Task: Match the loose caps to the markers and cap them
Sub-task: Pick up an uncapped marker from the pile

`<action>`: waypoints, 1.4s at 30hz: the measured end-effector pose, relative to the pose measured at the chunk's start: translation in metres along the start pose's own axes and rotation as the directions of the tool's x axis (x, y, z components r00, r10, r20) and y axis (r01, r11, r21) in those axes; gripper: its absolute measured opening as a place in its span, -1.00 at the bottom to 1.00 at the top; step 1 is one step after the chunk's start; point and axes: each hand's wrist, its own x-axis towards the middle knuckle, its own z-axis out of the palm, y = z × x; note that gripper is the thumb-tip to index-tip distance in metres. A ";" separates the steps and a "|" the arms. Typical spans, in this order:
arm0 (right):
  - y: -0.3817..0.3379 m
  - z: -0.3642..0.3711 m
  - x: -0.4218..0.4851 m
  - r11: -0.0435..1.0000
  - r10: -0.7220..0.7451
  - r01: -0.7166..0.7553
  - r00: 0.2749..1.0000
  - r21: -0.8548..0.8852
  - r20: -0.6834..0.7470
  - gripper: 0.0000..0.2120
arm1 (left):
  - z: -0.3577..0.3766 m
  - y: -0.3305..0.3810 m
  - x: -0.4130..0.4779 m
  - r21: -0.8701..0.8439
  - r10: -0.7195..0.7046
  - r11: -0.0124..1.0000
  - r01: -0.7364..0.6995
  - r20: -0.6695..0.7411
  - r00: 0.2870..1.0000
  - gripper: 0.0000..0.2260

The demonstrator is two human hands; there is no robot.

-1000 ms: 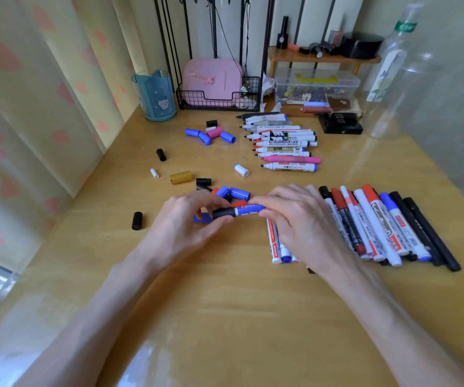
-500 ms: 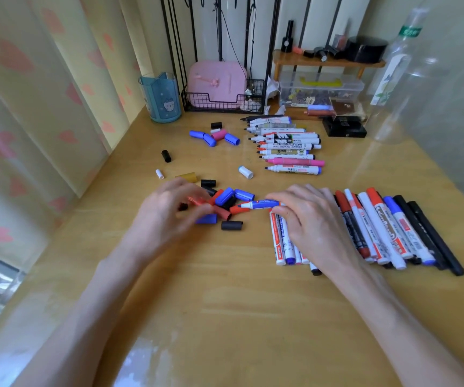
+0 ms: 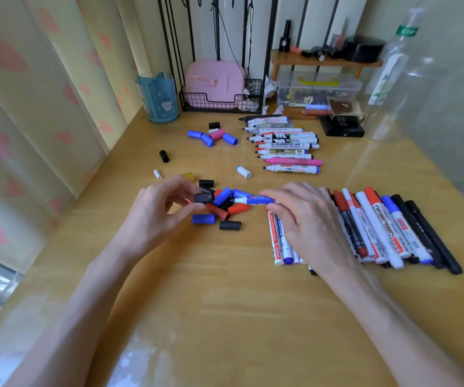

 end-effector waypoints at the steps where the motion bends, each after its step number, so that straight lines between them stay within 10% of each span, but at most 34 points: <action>1: -0.001 0.000 0.000 1.000 -0.007 0.007 1.000 0.008 -0.008 -0.75 | 0.004 0.005 0.000 -0.025 0.012 1.000 -0.011 0.016 1.000 -0.84; 42: -0.002 -0.002 0.000 0.997 -0.010 0.012 1.000 0.075 -0.025 -0.73 | 0.021 0.016 -0.004 -0.194 0.007 0.981 -0.013 -0.033 0.999 -0.86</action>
